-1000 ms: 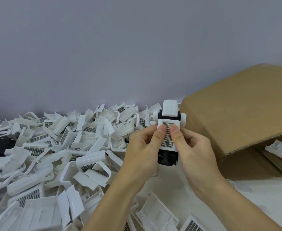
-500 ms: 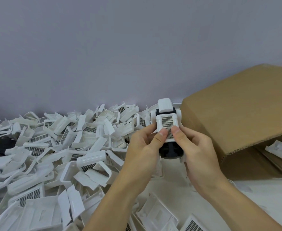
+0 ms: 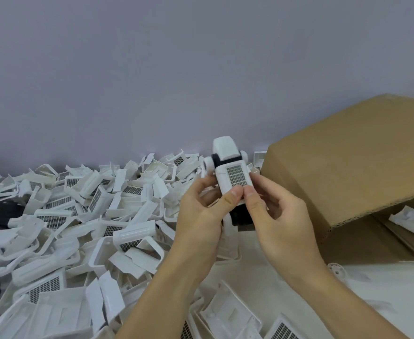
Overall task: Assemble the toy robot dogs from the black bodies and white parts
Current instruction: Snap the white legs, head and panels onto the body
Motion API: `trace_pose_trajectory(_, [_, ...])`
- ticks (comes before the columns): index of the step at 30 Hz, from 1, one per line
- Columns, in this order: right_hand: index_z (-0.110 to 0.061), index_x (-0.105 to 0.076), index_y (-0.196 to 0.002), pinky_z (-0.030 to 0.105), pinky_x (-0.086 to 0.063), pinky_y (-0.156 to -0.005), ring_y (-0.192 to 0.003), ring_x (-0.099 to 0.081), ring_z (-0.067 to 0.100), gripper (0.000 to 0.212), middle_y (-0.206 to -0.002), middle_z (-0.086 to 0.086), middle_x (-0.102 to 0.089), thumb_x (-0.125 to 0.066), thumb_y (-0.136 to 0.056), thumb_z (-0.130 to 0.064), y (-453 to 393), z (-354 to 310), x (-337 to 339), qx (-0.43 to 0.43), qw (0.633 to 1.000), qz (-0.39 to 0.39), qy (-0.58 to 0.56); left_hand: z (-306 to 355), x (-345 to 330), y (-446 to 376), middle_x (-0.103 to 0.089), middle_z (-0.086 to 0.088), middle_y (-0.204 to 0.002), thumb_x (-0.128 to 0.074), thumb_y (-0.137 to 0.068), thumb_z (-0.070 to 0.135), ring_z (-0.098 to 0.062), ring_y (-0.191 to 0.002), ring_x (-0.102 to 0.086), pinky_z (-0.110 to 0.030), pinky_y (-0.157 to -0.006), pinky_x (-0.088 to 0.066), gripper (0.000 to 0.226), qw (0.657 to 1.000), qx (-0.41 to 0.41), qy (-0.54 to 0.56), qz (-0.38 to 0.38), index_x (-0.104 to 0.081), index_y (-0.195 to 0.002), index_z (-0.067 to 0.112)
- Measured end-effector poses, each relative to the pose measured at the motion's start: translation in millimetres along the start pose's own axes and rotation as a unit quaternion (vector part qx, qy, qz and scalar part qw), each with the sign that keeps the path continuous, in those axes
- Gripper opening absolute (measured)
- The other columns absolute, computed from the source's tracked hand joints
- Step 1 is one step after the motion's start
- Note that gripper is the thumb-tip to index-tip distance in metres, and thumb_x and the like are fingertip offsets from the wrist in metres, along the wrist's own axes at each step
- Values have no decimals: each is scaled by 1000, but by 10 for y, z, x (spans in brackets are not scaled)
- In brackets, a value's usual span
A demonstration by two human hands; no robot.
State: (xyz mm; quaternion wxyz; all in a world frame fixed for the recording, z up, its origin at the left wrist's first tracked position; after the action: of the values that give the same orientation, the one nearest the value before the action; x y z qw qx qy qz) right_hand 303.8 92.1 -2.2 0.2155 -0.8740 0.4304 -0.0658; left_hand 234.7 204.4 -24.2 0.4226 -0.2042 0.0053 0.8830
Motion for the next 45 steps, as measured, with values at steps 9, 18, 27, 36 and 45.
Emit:
trace_pose_trajectory(9, [-32, -40, -150, 31, -43, -107, -129, -49, 0, 79, -134, -19, -51, -78, -81, -41, 74, -4, -139, 67, 961, -62, 261, 22, 107, -12, -79, -10, -96, -91, -58, 32, -29, -87, -76, -42, -74, -60, 54, 996, -2, 50, 76, -59, -95, 10])
trace_pose_trajectory(18, [-45, -59, -106, 15, -53, -77, -92, -67, -3, 25, -97, -26, -69, -62, -83, -51, 16, -151, 275, 54, 986, 124, 101, 262, 232, 62, -75, -4, -79, -66, -97, 25, -18, -75, -72, -24, -61, -57, 18, 979, -118, -55, 159, -74, -85, 13])
trace_pose_trajectory(27, [-40, -75, -79, 30, -49, -62, -75, -59, 15, 32, -81, -6, -68, -55, -69, -62, 22, 231, 24, -127, 985, -14, -113, 220, 222, 79, -72, 3, -118, -54, -94, 49, -10, -107, -66, -36, -86, -60, 33, 987, -79, 17, 141, -75, -113, 33])
trace_pose_trajectory(36, [-34, -75, -93, 31, -52, -65, -79, -62, 17, 27, -95, 7, -70, -56, -82, -50, 24, 239, 34, -116, 986, -21, -120, 192, 220, 41, -69, -1, -106, -55, -82, 40, -17, -96, -59, -39, -73, -60, 30, 987, -86, 57, 124, -79, -91, 25])
trace_pose_trajectory(45, [-23, -58, -131, 32, -52, -95, -117, -62, 18, 46, -121, -7, -64, -65, -86, -21, 84, -153, 6, 83, 995, -25, 56, 2, 253, 6, -70, 4, -93, -60, -98, 31, -16, -98, -73, -34, -65, -61, 22, 979, -19, 130, 157, -80, -90, 26])
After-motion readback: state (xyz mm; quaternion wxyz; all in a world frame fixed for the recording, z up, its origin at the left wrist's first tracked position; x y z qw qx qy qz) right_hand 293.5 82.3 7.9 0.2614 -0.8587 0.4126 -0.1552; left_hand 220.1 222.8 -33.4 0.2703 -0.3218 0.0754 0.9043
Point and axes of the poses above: each hand's wrist, its own y-axis away from the middle knuckle, its own x-axis out of the back of the hand, z = x × y, the point moved 9 cm from there along -y, towards the middle knuckle
